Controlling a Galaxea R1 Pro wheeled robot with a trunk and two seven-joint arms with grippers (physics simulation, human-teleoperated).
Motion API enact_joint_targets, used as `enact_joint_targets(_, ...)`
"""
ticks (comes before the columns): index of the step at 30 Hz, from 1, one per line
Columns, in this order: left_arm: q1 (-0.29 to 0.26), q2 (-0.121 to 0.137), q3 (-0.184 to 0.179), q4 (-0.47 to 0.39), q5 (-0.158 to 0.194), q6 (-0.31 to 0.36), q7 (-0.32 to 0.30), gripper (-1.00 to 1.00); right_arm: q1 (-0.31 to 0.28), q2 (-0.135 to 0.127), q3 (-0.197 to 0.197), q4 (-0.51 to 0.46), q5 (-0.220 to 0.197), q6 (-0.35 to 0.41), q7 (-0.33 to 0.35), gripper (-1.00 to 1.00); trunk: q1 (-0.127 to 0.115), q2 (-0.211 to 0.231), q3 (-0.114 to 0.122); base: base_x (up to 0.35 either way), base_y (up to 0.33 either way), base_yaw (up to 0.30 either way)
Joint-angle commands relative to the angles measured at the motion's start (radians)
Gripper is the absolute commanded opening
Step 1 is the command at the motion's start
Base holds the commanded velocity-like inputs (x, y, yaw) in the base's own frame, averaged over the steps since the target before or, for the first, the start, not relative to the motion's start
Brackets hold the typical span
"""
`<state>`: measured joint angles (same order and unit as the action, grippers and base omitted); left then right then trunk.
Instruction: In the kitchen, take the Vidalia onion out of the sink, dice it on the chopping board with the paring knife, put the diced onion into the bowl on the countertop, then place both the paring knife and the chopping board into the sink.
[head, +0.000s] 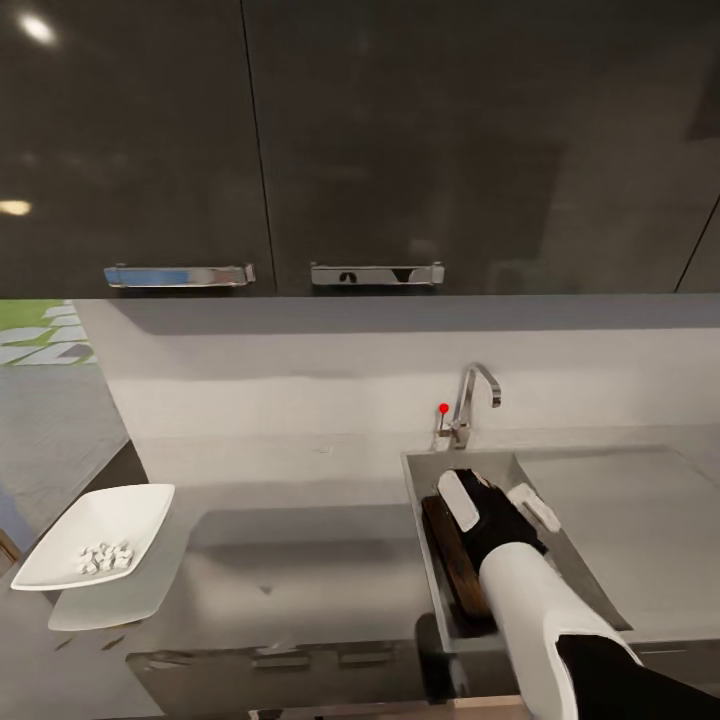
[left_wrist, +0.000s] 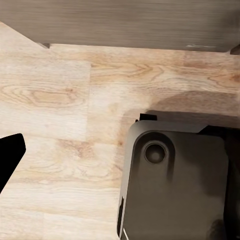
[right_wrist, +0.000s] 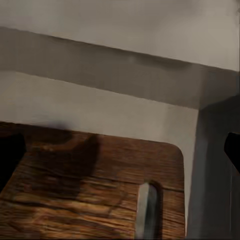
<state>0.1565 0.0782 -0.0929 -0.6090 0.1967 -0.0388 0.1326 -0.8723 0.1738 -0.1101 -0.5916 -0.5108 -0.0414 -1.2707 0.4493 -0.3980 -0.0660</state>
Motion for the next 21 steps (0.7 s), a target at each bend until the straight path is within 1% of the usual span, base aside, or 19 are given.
enact_joint_targets(1,0.000,0.002,-0.008,-0.002,0.010,-0.003,0.008,1.00,-0.001,0.001,0.018,-0.061,-0.002,0.055,-0.002,1.00,0.001,-0.002,-0.002,0.000,0.000,0.000)
enact_joint_targets(2,0.000,0.002,-0.008,-0.002,0.010,-0.003,0.008,1.00,-0.001,0.001,0.037,-0.138,-0.002,0.139,-0.003,1.00,0.001,-0.002,-0.002,0.000,0.000,0.000)
enact_joint_targets(3,0.000,0.002,-0.008,-0.002,0.010,-0.003,0.008,1.00,-0.001,0.001,0.047,-0.205,-0.002,0.211,-0.003,1.00,0.001,-0.002,-0.002,0.000,0.000,0.000)
enact_joint_targets(5,0.000,0.002,-0.008,-0.002,0.010,-0.003,0.008,1.00,0.000,0.001,0.060,-0.268,-0.002,0.282,0.000,1.00,0.001,-0.002,-0.002,0.000,0.000,0.000)
enact_joint_targets(6,0.000,0.002,-0.008,-0.002,0.010,-0.003,0.008,1.00,0.001,0.001,0.083,-0.296,-0.002,0.314,0.005,1.00,0.001,-0.002,-0.002,0.000,0.000,0.000)
enact_joint_targets(7,0.000,0.002,-0.008,-0.002,0.010,-0.003,0.008,1.00,0.002,0.001,0.112,-0.307,-0.003,0.327,0.012,1.00,0.001,-0.002,-0.002,0.000,0.000,0.000)
enact_joint_targets(8,0.000,0.002,-0.008,-0.002,0.010,-0.003,0.008,1.00,0.003,0.001,0.152,-0.314,-0.002,0.334,0.022,1.00,0.001,-0.002,-0.002,0.000,0.000,0.000)
enact_joint_targets(9,0.000,0.002,-0.008,-0.002,0.010,-0.003,0.008,1.00,0.006,0.001,0.223,-0.330,-0.004,0.341,0.045,1.00,0.001,-0.002,-0.002,0.000,0.000,0.000)
enact_joint_targets(11,0.000,0.002,-0.008,-0.002,0.010,-0.003,0.008,1.00,0.014,0.001,0.305,-0.378,-0.006,0.347,0.089,1.00,0.001,-0.002,-0.002,0.000,0.000,0.000)
enact_joint_targets(12,0.000,0.002,-0.008,-0.002,0.010,-0.003,0.008,1.00,0.027,0.001,0.332,-0.411,-0.007,0.348,0.111,1.00,0.001,-0.002,-0.002,0.000,0.000,0.000)
enact_joint_targets(13,0.000,0.002,-0.008,-0.002,0.010,-0.003,0.008,1.00,0.050,0.001,0.351,-0.447,-0.008,0.349,0.129,1.00,0.001,-0.002,-0.002,0.000,0.000,0.000)
enact_joint_targets(15,0.000,0.002,-0.008,-0.001,0.010,-0.003,0.008,1.00,0.138,0.001,0.394,-0.556,-0.006,0.356,0.164,1.00,0.001,-0.002,-0.002,0.000,0.000,0.000)
enact_joint_targets(16,0.000,0.002,-0.008,0.000,0.010,-0.003,0.008,1.00,0.174,0.001,0.426,-0.598,-0.005,0.358,0.182,1.00,0.001,-0.002,-0.002,0.000,0.000,0.000)
enact_joint_targets(18,0.000,0.002,-0.008,0.001,0.010,-0.003,0.008,1.00,0.208,0.001,0.477,-0.640,-0.004,0.358,0.210,1.00,0.001,-0.002,-0.002,0.000,0.000,0.000)
enact_joint_targets(19,0.000,0.002,-0.008,0.001,0.010,-0.003,0.008,1.00,0.221,-0.032,0.519,-0.666,-0.009,0.357,0.231,1.00,0.001,-0.002,-0.002,0.000,0.000,0.000)
enact_joint_targets(20,0.000,0.002,-0.008,0.002,0.010,-0.003,0.008,1.00,0.229,-0.060,0.549,-0.688,-0.013,0.356,0.244,1.00,0.001,-0.002,-0.002,-0.038,0.000,0.000)
enact_joint_targets(21,0.000,0.002,-0.008,0.002,0.010,-0.003,0.008,1.00,0.235,-0.072,0.560,-0.700,-0.016,0.356,0.248,1.00,0.001,-0.002,-0.002,-0.070,0.000,0.000)
